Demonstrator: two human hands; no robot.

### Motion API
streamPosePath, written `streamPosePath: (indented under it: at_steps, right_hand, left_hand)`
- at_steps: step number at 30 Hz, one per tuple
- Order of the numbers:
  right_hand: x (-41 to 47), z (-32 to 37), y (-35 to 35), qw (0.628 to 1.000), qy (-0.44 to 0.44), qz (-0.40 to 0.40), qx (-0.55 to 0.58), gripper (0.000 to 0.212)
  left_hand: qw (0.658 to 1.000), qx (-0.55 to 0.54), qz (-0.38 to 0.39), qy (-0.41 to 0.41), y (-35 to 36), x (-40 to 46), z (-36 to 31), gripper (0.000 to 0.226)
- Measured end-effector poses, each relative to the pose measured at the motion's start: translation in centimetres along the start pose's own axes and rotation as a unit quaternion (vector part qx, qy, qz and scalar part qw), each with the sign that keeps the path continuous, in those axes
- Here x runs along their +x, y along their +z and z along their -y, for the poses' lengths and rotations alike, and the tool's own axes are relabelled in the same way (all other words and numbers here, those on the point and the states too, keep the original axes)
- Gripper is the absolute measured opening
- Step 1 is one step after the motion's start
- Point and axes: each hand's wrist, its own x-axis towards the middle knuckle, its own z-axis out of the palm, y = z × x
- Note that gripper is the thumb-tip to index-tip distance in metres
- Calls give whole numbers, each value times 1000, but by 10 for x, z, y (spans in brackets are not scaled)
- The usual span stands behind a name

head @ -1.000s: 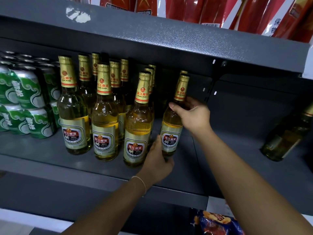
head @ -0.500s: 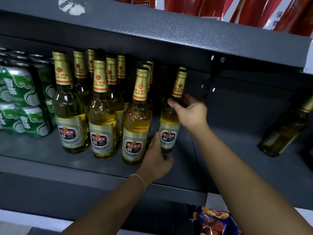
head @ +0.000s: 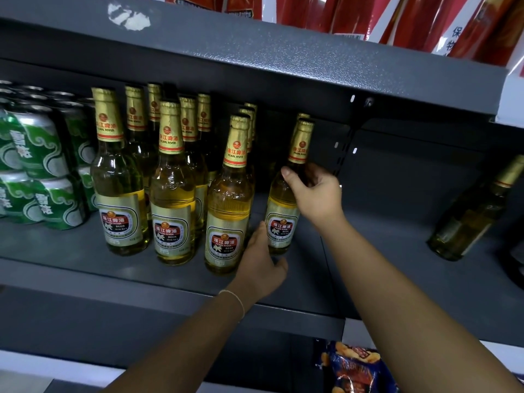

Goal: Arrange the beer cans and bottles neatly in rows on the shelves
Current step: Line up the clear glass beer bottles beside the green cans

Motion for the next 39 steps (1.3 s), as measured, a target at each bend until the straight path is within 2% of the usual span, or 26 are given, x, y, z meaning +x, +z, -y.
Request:
streamPosePath:
  at_steps: [4, 7, 13, 18, 22, 26, 33, 39]
  right_hand:
    - [-5, -7, -4, 1000, 4, 25, -15, 63]
    - [-7, -10, -7, 999, 17, 39, -16, 53]
    - [-11, -15, -15, 998, 45, 44, -7, 53]
    - [-17, -17, -38, 999, 48, 18, -14, 48]
    - [-15, -19, -70, 999, 34, -15, -28, 35]
    - [-10, -24, -110, 998, 29, -45, -35, 33]
    - [-4, -46, -193, 993, 34, -101, -58, 21]
    - [14, -75, -271, 984, 51, -147, -86, 26]
  left_hand:
    - [999, -52, -12, -8, 0, -4, -6, 65]
    - [997, -78, 9, -9, 5, -8, -8, 70]
    - [995, -91, 31, 20, -2, -23, -36, 74]
    - [997, -54, 7, 63, -7, -17, -52, 51]
    - [994, -31, -9, 103, -6, -3, -72, 51]
    - [988, -56, -18, 141, 8, 12, -102, 42]
    - [982, -81, -7, 170, 67, 32, -149, 30]
    - [983, -70, 19, 172, 122, 42, -191, 32]
